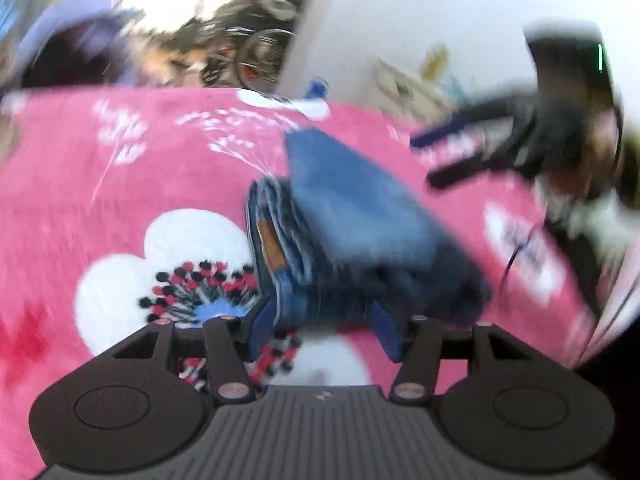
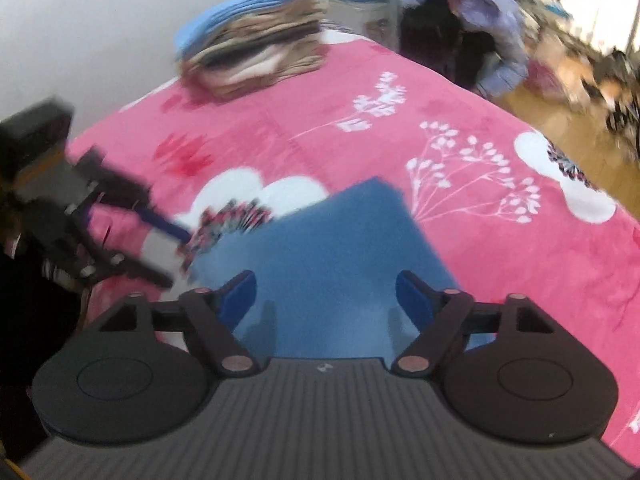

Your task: Fold clothes

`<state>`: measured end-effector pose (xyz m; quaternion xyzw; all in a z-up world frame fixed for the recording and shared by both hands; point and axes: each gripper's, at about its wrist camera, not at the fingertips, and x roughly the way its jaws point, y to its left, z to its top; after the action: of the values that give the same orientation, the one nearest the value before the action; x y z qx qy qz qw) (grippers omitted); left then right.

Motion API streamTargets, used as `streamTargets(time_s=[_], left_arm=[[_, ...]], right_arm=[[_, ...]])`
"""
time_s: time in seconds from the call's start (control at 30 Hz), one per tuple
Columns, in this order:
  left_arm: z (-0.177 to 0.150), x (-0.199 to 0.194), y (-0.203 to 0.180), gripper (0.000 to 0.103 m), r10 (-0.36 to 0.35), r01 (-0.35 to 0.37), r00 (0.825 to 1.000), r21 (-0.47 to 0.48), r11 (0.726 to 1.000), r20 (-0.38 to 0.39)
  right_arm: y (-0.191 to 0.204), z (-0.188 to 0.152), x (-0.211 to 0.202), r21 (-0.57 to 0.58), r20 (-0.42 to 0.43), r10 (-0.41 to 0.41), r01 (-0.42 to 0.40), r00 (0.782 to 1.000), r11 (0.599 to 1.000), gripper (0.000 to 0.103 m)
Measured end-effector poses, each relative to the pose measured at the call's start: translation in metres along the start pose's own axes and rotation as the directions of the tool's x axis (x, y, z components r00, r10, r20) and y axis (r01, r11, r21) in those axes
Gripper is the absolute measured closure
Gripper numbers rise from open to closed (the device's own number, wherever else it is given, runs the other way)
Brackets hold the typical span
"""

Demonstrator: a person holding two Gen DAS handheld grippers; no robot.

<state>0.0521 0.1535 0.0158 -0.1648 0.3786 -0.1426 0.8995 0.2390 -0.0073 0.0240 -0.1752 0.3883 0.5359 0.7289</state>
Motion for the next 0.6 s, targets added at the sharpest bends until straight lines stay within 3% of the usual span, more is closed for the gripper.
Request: streamTargets(time_s=[0.1,0.17,0.23,0.27,0.4,0.5,0.6], left_arm=[[0.01,-0.003,0.018,0.035,-0.088,0.097,0.994,-0.138,0.986,0.072],[0.017,0.005,0.022,0.034,-0.116,0.13,0.989,-0.166,0.978,0.092],[0.023,0.015,0.02,0.033,-0.127,0.138,0.989,-0.178,0.974,0.073],[0.023,0.022,0.02,0.033,-0.134,0.142,0.989,-0.184,0.973,0.054],[0.02,0.041,0.012,0.038,-0.143,0.142,0.99,-0.164,0.976,0.002],[0.013,0.046,0.004,0.042,-0.091,0.091,0.996,-0.116,0.989,0.005],[0.009,0.045,-0.002,0.048,-0.06,0.061,0.998,-0.079,0.995,0.018]], right_arm=[[-0.04,0.028,0.028,0.258,-0.036,0.068,-0.057,0.997,0.965,0.021],[-0.062,0.04,0.043,0.437,-0.059,0.112,-0.075,0.992,0.896,0.021],[-0.076,0.049,0.052,0.559,-0.058,0.136,-0.081,0.989,0.825,0.021],[-0.08,0.055,0.057,0.586,-0.073,0.129,-0.062,0.989,0.808,0.021],[-0.082,0.081,0.076,0.593,-0.179,0.058,0.06,0.982,0.803,0.021],[-0.076,0.095,0.092,0.513,-0.245,0.025,0.107,0.969,0.852,0.021],[-0.071,0.096,0.116,0.451,-0.34,0.02,0.144,0.94,0.881,0.022]])
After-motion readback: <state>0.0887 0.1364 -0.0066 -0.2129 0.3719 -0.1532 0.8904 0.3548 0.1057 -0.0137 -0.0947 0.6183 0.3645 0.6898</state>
